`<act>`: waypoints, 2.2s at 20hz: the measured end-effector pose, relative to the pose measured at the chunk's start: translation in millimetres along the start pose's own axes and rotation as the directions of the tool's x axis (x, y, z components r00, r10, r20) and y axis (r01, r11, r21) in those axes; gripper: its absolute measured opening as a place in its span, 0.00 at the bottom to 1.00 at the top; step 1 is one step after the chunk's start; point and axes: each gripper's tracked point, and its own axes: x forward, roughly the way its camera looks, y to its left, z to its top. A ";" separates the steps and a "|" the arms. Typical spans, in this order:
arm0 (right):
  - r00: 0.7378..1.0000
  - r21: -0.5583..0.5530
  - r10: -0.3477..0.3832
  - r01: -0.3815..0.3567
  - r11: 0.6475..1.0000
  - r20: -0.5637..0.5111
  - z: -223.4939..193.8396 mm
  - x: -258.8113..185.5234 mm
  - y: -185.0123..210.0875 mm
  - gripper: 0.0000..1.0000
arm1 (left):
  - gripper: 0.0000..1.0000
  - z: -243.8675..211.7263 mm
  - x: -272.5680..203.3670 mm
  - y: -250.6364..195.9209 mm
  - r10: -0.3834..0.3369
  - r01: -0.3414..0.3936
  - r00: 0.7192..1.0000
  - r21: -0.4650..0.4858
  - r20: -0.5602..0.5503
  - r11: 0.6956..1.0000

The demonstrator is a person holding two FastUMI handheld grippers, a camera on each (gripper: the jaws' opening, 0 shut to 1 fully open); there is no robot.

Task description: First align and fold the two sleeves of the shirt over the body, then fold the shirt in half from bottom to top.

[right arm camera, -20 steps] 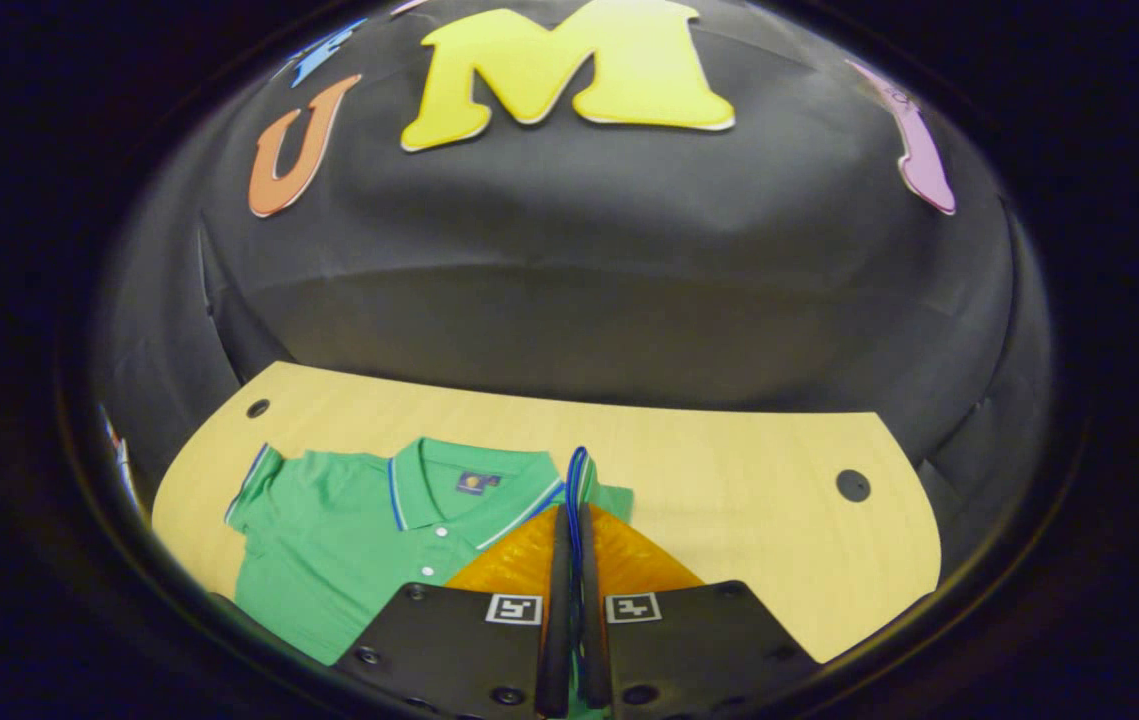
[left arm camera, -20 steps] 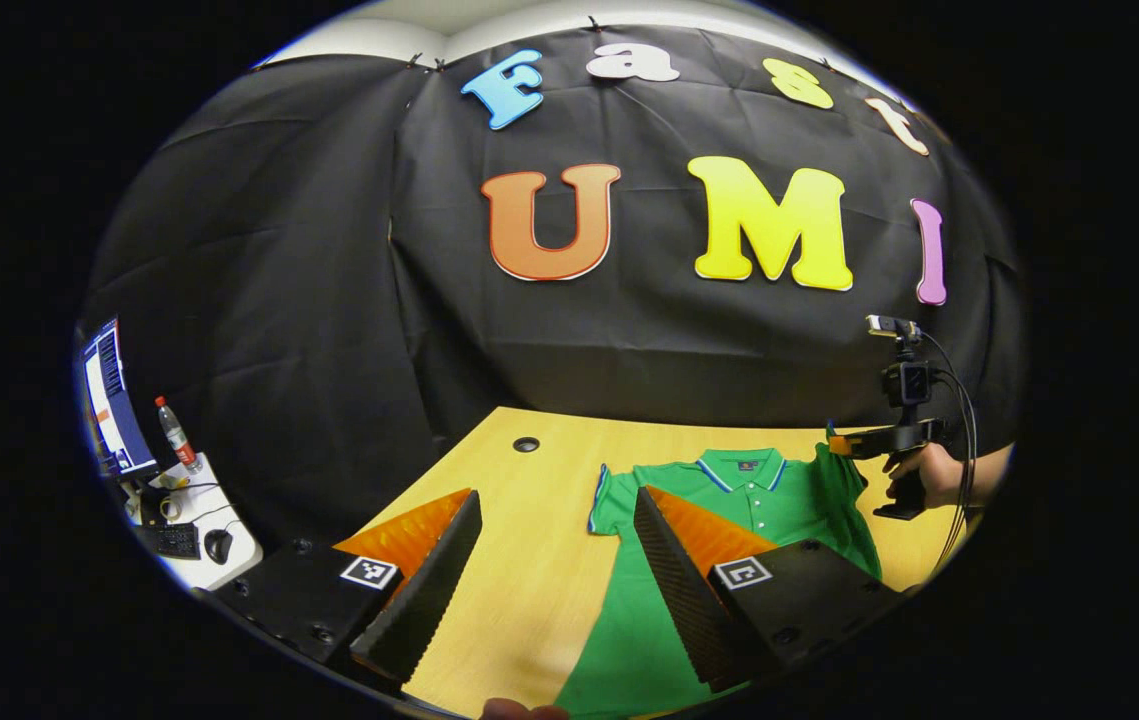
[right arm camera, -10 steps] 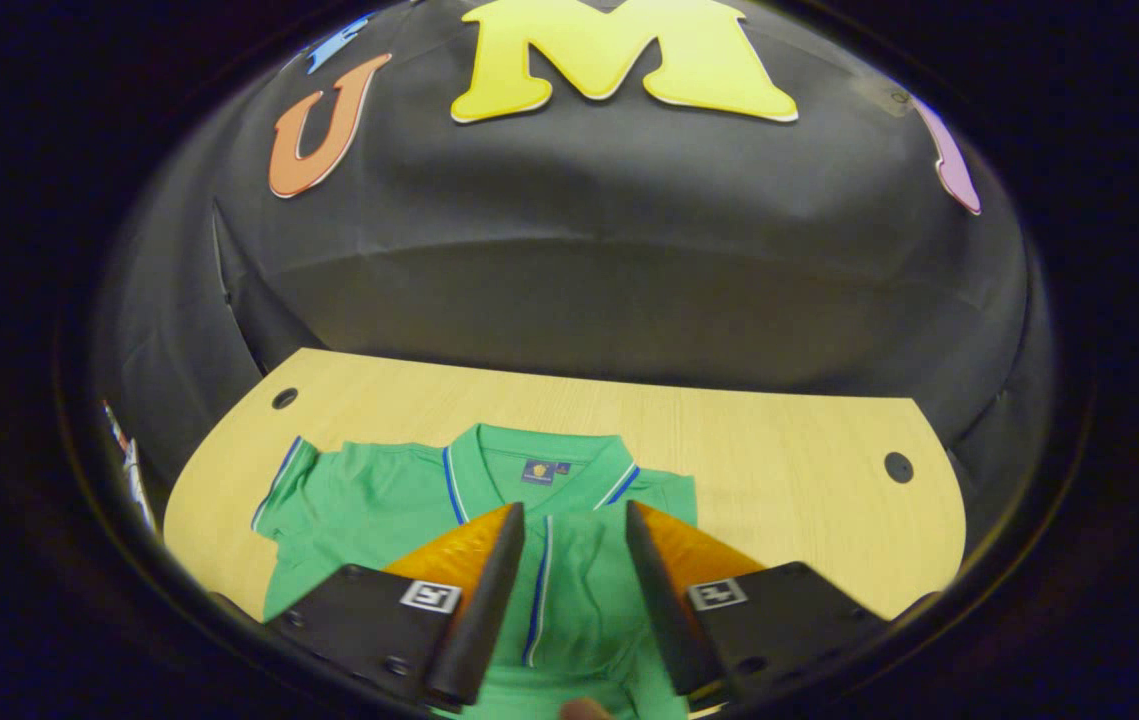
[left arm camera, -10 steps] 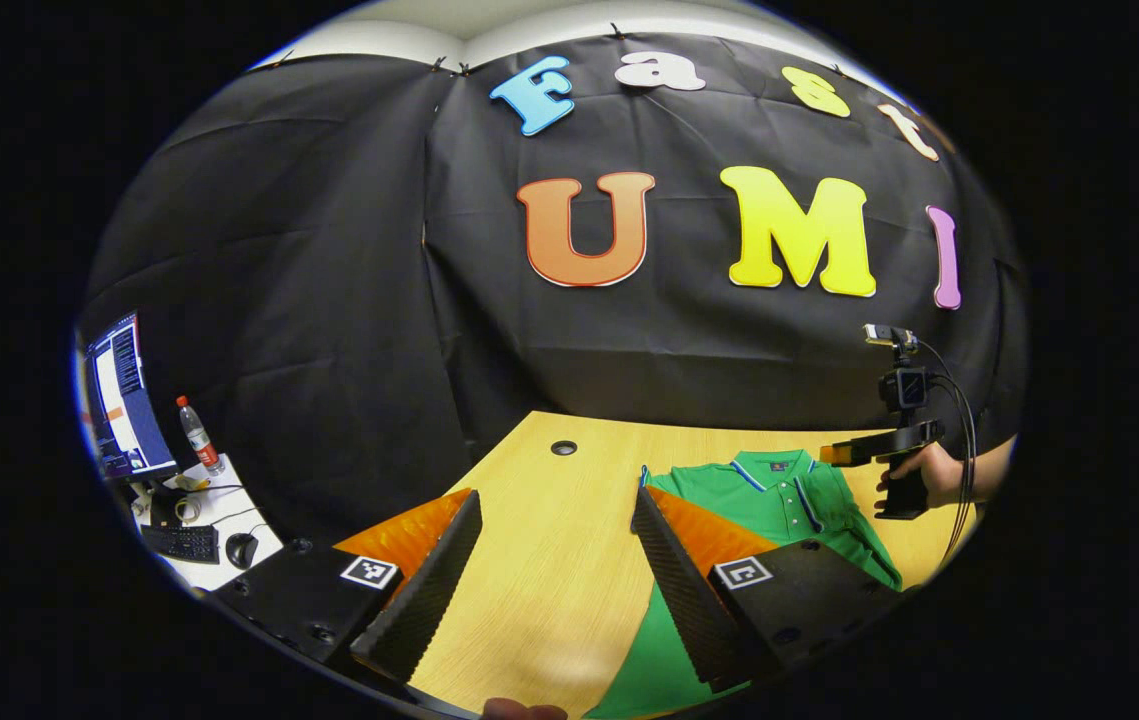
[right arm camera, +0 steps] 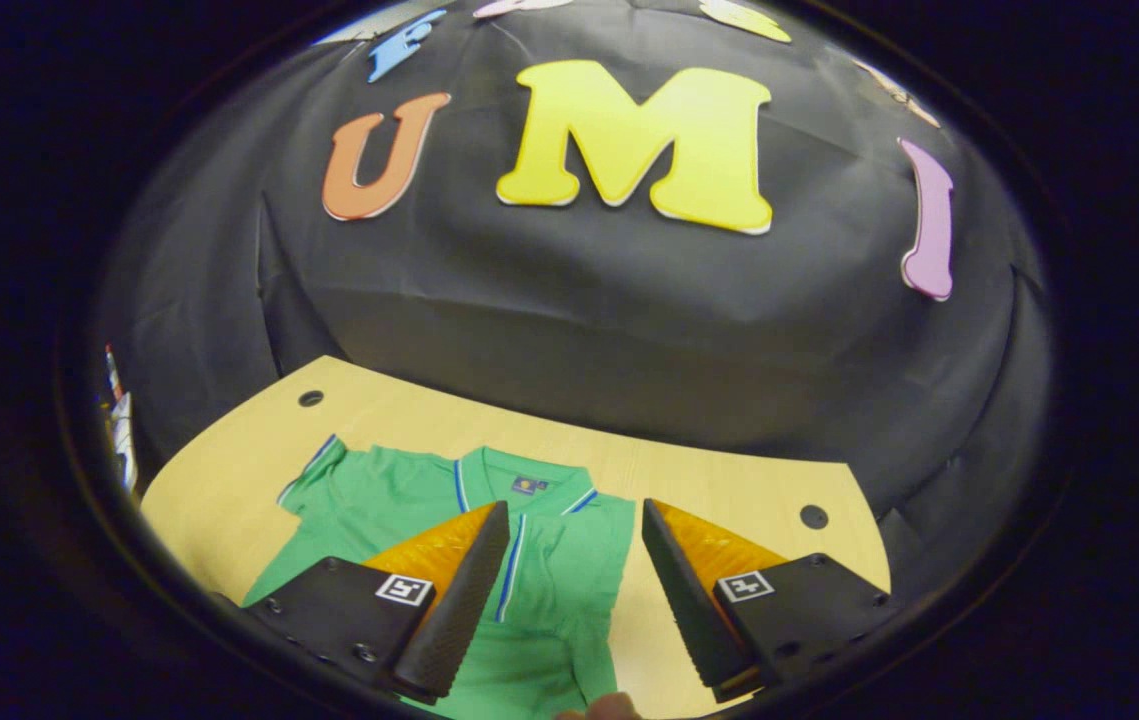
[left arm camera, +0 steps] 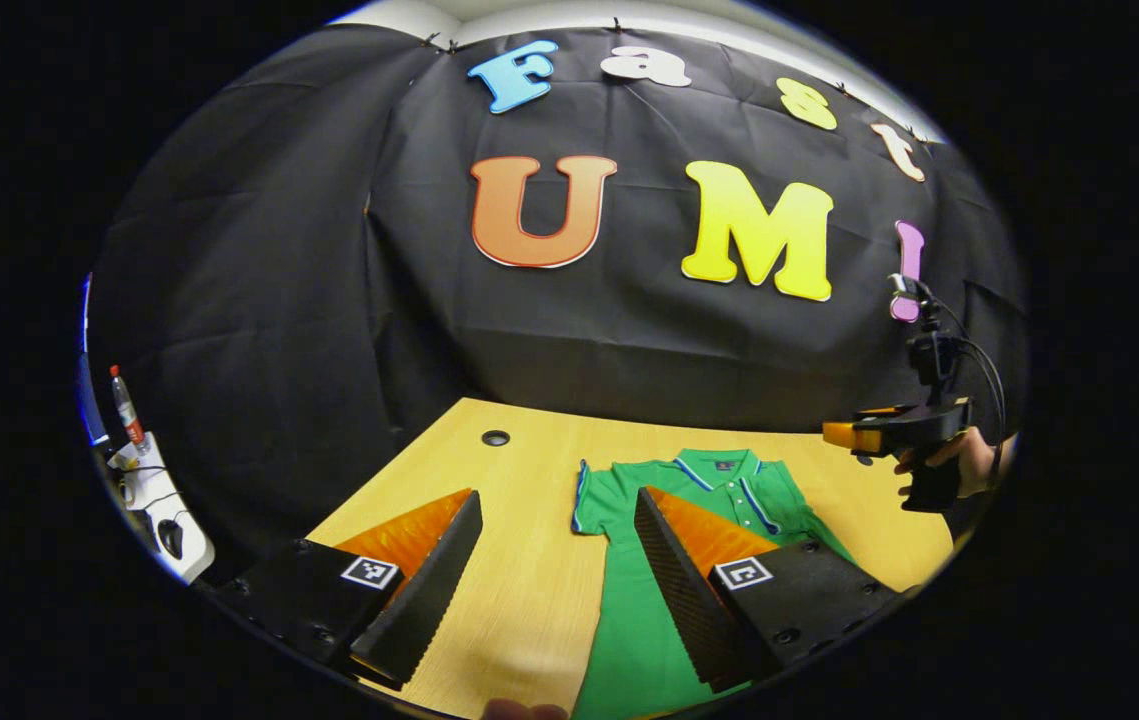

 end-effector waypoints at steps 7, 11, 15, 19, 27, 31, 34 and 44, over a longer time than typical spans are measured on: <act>0.994 0.013 -0.068 0.067 0.998 0.085 7.3 -138.1 -29.7 0.92 | 0.99 -14.5 78.1 -11.0 -0.156 0.154 0.986 -0.044 -0.060 0.987; 0.995 0.077 -0.083 0.079 0.994 0.049 -3.8 -184.5 -40.1 0.90 | 0.99 -39.5 132.6 -16.5 -0.221 0.208 0.966 -0.107 -0.132 0.972; 0.988 0.085 -0.157 0.156 0.984 0.003 -21.5 -212.1 -74.0 0.90 | 0.99 -70.2 194.7 -14.0 -0.272 0.231 0.940 -0.203 -0.206 0.952; 0.981 0.093 -0.193 0.196 0.976 -0.035 -37.0 -218.1 -89.2 0.91 | 0.99 -97.0 227.6 -19.8 -0.292 0.262 0.918 -0.143 -0.269 0.955; 0.971 0.176 -0.202 0.223 0.959 -0.128 -79.4 -216.8 -95.0 0.92 | 0.83 -120.0 267.6 -35.8 -0.326 0.293 0.890 -0.150 -0.319 0.944; 0.962 0.184 -0.236 0.259 0.948 -0.137 -89.4 -221.1 -107.1 0.91 | 0.52 -136.3 277.6 -34.7 -0.266 0.252 0.888 -0.087 -0.375 0.964; 0.956 0.209 -0.248 0.277 0.938 -0.156 -102.7 -224.2 -111.9 0.91 | 0.10 -139.4 282.3 -19.8 -0.193 0.203 0.900 -0.016 -0.390 0.979; 0.966 0.223 -0.229 0.251 0.942 -0.120 -105.4 -223.5 -109.6 0.92 | 0.04 -77.6 265.3 -29.5 -0.176 0.180 0.936 -0.018 -0.305 0.984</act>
